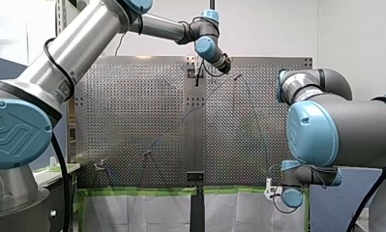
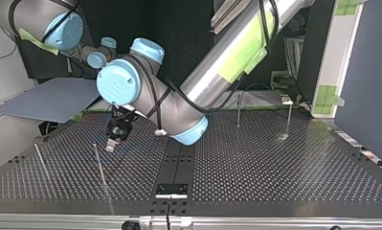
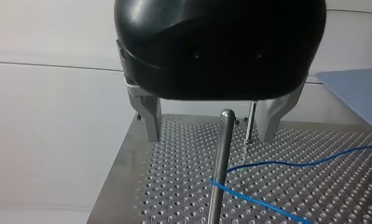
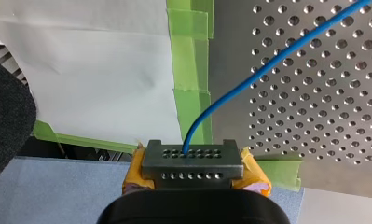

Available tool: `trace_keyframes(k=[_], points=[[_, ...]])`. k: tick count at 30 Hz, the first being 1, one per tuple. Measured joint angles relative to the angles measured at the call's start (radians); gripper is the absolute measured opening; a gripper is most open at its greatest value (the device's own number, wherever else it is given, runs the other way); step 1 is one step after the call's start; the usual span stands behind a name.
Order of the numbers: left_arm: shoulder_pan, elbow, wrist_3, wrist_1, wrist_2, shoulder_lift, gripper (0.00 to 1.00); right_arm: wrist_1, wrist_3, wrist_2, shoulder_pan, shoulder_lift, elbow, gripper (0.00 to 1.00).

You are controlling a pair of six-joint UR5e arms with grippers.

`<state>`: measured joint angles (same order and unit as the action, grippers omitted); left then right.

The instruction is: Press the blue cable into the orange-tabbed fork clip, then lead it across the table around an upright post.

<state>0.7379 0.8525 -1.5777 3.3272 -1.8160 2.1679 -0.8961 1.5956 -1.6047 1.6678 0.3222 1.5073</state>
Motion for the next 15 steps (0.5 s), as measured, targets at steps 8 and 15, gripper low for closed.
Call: trace_keyframes(k=[8, 15], points=[[0.0, 0.0, -0.021, 0.001, -0.014, 0.0, 1.0, 0.0, 0.0, 0.0, 0.001, 0.0, 0.0, 0.0], [0.0, 0.0, -0.035, 0.001, -0.029, 0.0, 1.0, 0.0, 0.0, 0.0, 0.002, 0.001, 0.0, 0.0]])
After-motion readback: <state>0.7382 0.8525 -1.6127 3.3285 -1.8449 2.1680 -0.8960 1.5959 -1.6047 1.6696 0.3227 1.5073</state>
